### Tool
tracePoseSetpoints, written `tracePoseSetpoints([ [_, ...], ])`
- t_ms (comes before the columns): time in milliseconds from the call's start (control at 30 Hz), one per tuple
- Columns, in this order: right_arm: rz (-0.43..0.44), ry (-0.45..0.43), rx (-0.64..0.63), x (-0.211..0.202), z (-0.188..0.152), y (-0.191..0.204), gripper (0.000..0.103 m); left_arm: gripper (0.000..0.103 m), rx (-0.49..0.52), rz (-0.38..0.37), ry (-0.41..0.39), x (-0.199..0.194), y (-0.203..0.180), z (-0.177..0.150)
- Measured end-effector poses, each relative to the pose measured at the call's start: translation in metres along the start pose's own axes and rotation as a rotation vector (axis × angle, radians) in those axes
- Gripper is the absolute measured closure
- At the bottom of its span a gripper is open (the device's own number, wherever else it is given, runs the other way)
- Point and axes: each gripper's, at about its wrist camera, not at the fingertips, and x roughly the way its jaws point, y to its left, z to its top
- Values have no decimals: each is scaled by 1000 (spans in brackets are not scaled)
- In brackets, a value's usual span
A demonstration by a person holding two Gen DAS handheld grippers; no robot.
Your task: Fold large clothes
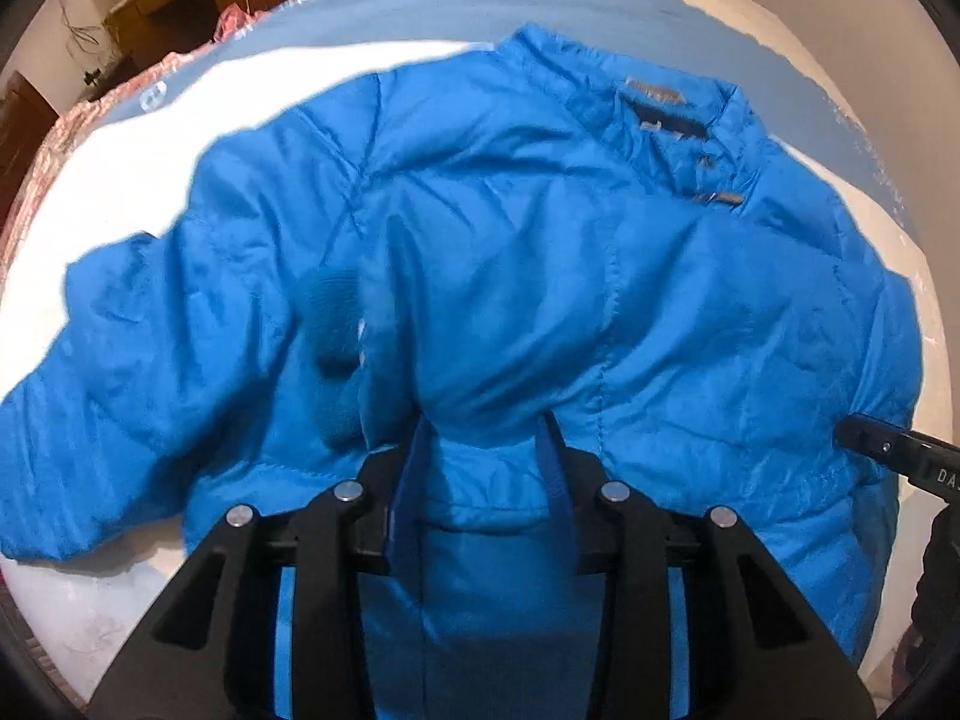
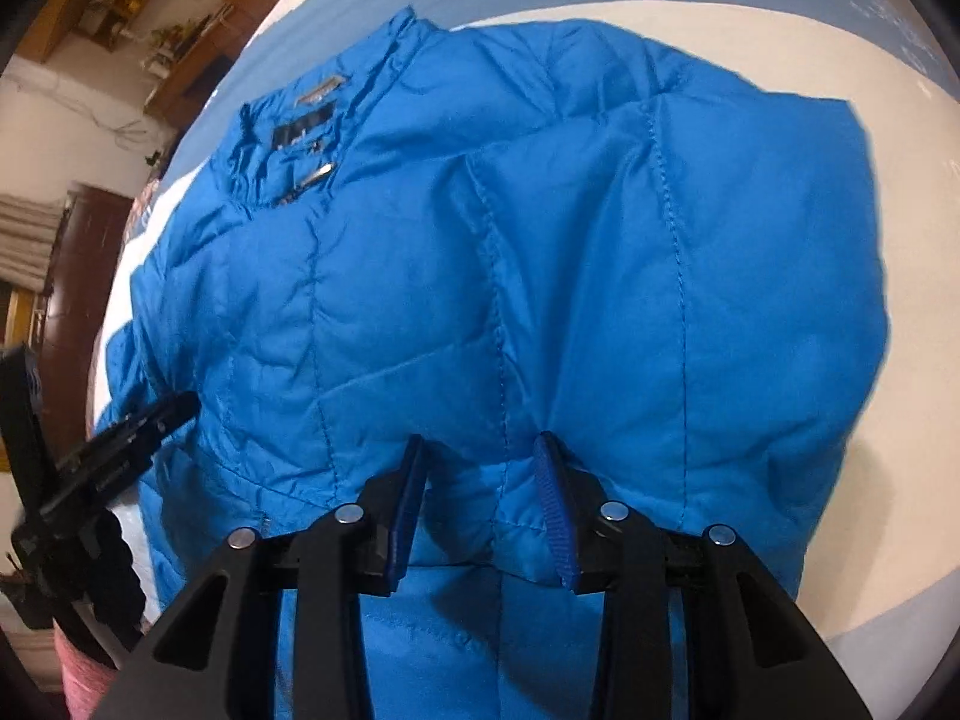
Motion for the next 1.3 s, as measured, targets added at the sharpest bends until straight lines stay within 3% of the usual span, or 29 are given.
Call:
tracePoseSetpoints([
  [67, 15, -31, -12, -15, -9, 7, 64, 61, 30, -6, -47, -17, -4, -5],
  [167, -3, -45, -42, -24, -24, 19, 64, 61, 61, -19, -50, -18, -10, -9],
  [300, -42, -8, -19, -3, -27, 13, 66, 61, 70, -8, 17, 15, -5, -13],
  [433, -22, -35, 4, 11, -29, 6, 66, 60, 101, 12, -16, 18, -7, -18],
  [533, -65, -35, -22, 11, -29, 14, 66, 61, 67, -25, -4, 16, 0, -17],
  [633, -43, -70, -27, -14, -35, 19, 64, 62, 5, -83, -26, -12, 22, -22],
  [700, -28, -119, -46, -34, -42, 24, 63, 50, -31, -69, -82, -40, 48, -33],
  [767, -66, -150, -63, -53, -50, 27, 60, 49, -82, -61, -119, -64, 84, -48],
  [833, -92, -167, -57, -64, -58, 23, 60, 47, -168, 4, -139, -85, 139, -70],
  [967, -140, -165, -15, -63, -62, 7, 60, 47, -427, 149, -108, -102, 270, -131],
  [1067, -159, -155, 29, -60, -60, -8, 60, 47, -640, 212, -88, -115, 364, -179],
  [1133, -181, -156, 40, -60, -60, -15, 60, 47, -758, 223, -105, -127, 417, -200],
  [1300, -201, -156, 43, -54, -59, -16, 60, 47, -993, 71, -179, -130, 500, -234],
])
